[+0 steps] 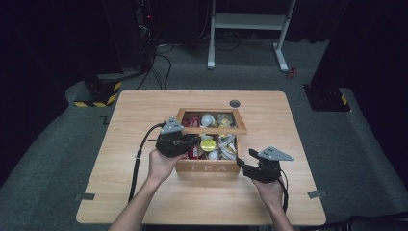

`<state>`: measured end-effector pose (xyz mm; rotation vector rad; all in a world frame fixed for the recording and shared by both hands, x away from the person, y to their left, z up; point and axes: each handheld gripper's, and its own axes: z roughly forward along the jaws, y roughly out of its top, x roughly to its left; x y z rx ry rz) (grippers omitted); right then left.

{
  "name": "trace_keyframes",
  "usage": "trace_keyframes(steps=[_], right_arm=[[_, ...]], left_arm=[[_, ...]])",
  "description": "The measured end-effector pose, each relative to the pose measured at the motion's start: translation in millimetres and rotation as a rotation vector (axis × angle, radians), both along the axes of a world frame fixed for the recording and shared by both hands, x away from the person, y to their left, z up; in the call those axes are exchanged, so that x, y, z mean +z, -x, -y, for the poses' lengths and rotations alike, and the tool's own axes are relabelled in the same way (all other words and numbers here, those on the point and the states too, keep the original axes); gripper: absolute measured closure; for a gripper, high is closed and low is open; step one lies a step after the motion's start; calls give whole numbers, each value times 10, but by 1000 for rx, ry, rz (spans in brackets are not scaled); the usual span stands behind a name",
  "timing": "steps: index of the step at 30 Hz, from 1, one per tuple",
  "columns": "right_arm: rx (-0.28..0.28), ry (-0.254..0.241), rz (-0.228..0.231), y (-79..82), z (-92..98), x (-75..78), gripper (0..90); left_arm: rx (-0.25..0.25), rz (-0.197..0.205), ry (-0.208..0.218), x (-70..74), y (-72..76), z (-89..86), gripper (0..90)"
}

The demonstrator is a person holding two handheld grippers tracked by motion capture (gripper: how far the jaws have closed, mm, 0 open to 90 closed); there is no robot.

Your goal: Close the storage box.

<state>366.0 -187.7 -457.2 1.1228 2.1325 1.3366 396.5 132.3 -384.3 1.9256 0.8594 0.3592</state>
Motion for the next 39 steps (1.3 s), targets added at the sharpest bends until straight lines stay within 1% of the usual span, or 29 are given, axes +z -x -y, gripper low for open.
trace_keyframes(steps=[2,7,12,14,16,21,24,27,31,34,36,39], right_arm=[[16,7,11,-12,-80,32,360],[53,36,16,-77,-253,68,362],[72,34,4,-157,-397,63,359],[72,35,3,-166,-418,64,358],[83,32,5,-208,-495,73,356],[88,38,6,-256,-562,67,342],[85,37,-3,-280,-611,58,334],[96,44,1,-296,-653,60,329],[106,49,-1,-335,-711,63,327],[107,57,-7,-348,-731,57,327],[109,71,-14,-370,-776,55,327],[114,76,-7,-383,-821,63,328]], left_arm=[[7,2,9,21,-13,7,722],[7,0,24,76,-56,-1,720],[7,-4,41,124,-96,-6,707],[6,-6,48,140,-110,-8,706],[10,1,49,156,-120,-4,693],[10,1,53,161,-127,-5,691],[13,-4,51,174,-132,-2,690],[15,-4,52,202,-154,0,684],[20,-12,81,215,-193,-13,682],[24,-8,71,223,-198,-10,681],[28,-9,63,246,-214,-2,680],[32,-2,57,259,-226,6,679]])
